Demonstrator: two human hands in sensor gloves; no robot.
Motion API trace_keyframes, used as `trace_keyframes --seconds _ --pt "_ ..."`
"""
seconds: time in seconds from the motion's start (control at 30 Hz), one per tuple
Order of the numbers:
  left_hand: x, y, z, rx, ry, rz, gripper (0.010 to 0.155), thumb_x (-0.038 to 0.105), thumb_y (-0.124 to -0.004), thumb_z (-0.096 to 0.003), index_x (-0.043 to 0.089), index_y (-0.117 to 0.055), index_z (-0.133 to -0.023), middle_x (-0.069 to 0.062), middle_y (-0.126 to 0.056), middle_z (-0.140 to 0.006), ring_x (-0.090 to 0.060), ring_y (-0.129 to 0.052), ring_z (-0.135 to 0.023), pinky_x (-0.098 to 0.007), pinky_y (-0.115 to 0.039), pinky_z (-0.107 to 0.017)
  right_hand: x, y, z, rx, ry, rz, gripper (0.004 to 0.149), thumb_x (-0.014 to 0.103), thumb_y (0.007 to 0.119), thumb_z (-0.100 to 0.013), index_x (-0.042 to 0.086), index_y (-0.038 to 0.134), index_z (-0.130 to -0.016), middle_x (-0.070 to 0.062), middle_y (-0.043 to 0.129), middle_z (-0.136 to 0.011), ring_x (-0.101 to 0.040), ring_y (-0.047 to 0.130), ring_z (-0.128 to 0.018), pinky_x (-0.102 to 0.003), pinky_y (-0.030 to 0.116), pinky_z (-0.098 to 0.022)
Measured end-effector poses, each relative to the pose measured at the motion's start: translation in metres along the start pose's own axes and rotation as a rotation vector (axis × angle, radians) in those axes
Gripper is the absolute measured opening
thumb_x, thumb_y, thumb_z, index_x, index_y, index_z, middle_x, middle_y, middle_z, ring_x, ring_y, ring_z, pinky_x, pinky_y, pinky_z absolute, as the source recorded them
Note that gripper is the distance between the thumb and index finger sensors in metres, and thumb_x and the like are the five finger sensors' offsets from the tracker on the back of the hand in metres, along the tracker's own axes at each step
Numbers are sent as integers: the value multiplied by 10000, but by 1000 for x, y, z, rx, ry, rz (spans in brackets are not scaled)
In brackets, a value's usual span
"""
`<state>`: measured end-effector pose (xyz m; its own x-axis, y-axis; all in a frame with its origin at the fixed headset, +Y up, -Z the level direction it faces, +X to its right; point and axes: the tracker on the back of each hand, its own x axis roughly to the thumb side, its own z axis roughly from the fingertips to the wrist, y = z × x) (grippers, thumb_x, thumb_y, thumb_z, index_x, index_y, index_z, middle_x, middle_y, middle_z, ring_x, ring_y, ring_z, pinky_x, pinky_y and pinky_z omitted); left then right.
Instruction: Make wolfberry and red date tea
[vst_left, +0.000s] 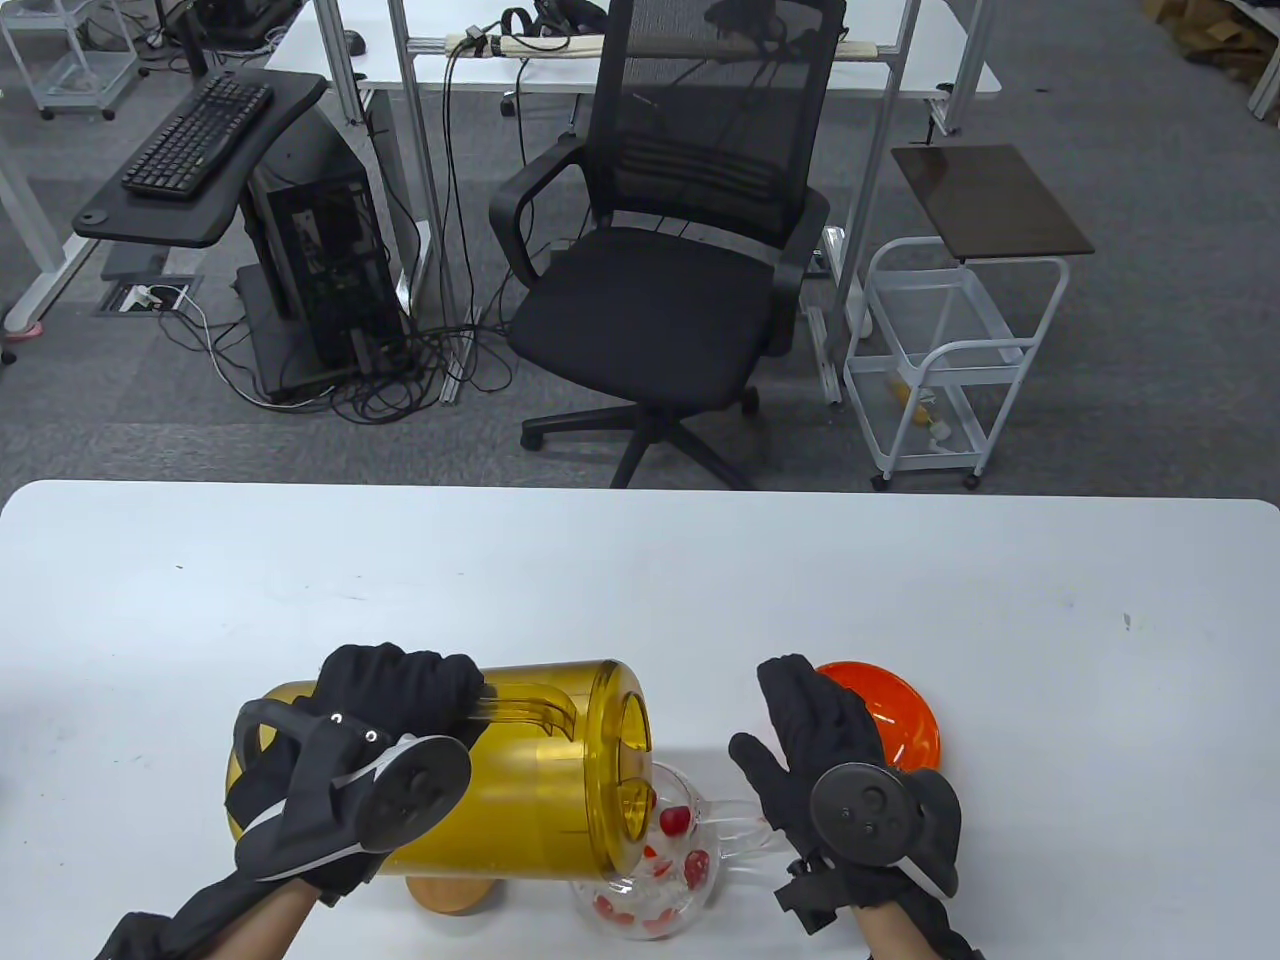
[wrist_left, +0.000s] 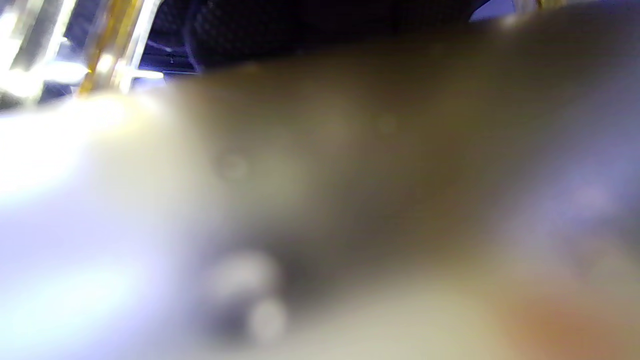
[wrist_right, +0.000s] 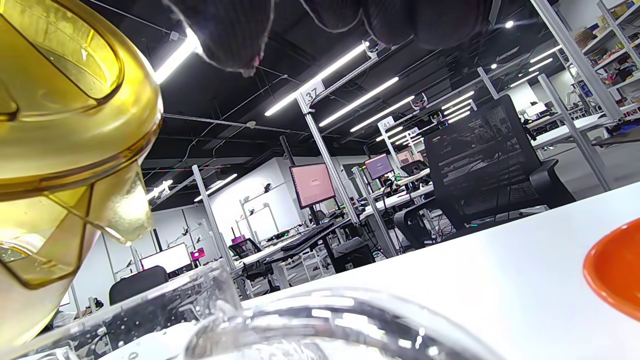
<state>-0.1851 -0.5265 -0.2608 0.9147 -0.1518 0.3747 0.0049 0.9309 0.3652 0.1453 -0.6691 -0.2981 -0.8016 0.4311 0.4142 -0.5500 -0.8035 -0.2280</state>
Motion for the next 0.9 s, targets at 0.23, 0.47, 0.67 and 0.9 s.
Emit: trace_keyframes --seconds 0.23,0.47,0.67,0.9 --pt "1 -1 -1 -12 -5 -3 310 444 -753 -558 195 -828 -727 47 -925 -438 -220 -966 -453 -480 -746 -576 0 0 0 3 1 0 694 365 776 -538 19 526 -1086 -307 571 -1063 -536 662 -935 -714 481 -684" --pt "6 -1 -2 -12 -12 -28 311 443 -753 -558 194 -828 -727 47 -927 -437 -220 -967 -452 -479 -746 -577 0 0 0 4 -5 -3 691 365 775 -539 21 528 -1085 -308 572 -1062 -535 666 -933 -714 483 -682" --pt "7 -1 -3 -12 -13 -39 310 442 -754 -557 192 -829 -725 46 -927 -436 -220 -968 -451 -480 -746 -576 0 0 -1 3 -5 -7 691 365 776 -539 20 530 -1085 -308 574 -1061 -535 665 -933 -715 483 -681" --pt "9 0 -3 -14 -15 -45 309 441 -754 -557 192 -829 -725 46 -927 -436 -220 -968 -451 -479 -746 -577 0 1 -1 4 -6 -6 691 366 775 -538 21 531 -1084 -306 575 -1062 -537 665 -932 -714 483 -682"
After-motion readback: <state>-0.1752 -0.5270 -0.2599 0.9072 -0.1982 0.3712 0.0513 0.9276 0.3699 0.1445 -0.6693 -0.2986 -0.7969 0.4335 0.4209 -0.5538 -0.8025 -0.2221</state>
